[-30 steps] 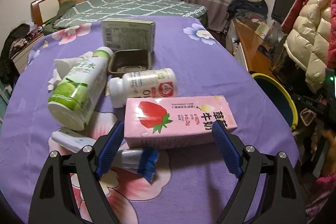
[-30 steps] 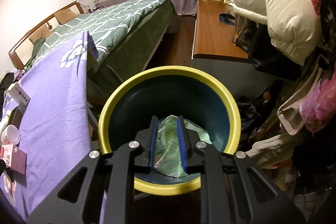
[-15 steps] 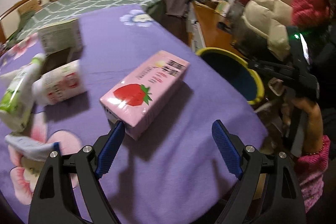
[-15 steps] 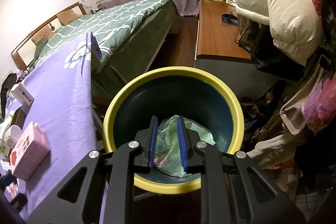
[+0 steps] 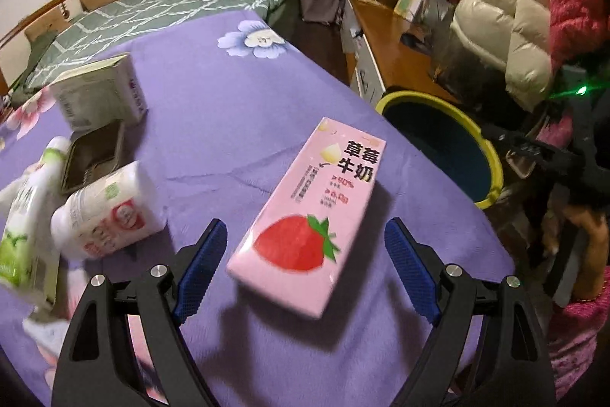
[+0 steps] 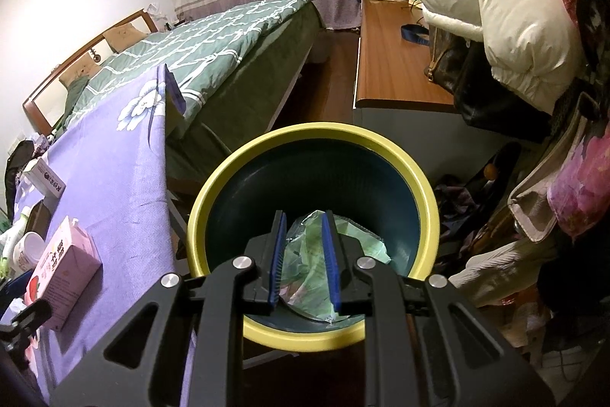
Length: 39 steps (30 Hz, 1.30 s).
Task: Collect trash
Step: 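Grasp the pink strawberry milk carton with the left tool, then carry the pink carton with the left tool into the bin and release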
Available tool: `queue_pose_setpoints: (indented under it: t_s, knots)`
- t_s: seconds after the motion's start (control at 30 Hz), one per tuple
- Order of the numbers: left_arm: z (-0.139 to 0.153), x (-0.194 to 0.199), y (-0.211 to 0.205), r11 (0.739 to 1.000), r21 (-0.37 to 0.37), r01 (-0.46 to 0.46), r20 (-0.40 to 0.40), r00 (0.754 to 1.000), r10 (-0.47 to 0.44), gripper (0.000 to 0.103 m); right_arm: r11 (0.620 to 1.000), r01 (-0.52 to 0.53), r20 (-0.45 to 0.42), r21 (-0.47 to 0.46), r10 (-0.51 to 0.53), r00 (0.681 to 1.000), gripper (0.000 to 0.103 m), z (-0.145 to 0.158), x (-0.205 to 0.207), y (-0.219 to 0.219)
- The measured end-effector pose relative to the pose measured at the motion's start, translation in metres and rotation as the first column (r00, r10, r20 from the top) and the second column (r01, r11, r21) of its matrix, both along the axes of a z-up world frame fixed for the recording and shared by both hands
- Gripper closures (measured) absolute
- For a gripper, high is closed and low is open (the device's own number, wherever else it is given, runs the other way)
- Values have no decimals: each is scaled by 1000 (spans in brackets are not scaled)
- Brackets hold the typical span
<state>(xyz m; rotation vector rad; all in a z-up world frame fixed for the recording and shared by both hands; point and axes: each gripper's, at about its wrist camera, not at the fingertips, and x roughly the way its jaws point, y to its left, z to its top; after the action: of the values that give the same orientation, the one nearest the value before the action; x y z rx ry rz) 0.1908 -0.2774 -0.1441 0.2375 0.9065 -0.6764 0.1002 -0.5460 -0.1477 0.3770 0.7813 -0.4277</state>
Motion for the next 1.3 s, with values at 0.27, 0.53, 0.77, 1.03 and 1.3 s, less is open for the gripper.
queue_pose_setpoints:
  t_s: [0.27,0.53,0.77,1.03,1.3]
  knots:
    - [-12,18,-20,1000,22,14,-50,999,-13,41,1000,7,4,5,-7,1000,85,-1,-1,-3]
    - [-8,15,-37,999,18,38,-39,999,-38,50,1000,17,7,14,-18,1000,85,-4,-5,-5]
    - [13,8,-77,995,-2,102,2,995,-102,51,999,36,13,22,-36,999,85,-5,-18,-15]
    - [25,-4,-150,979,0,203,23,979,-203,51,996,74,11,40,-74,997,85,-13,-35,-30]
    - [11,-12,-212,965,23,260,-2,966,-260,51,993,99,2,63,-100,995,85,-21,-47,-47]
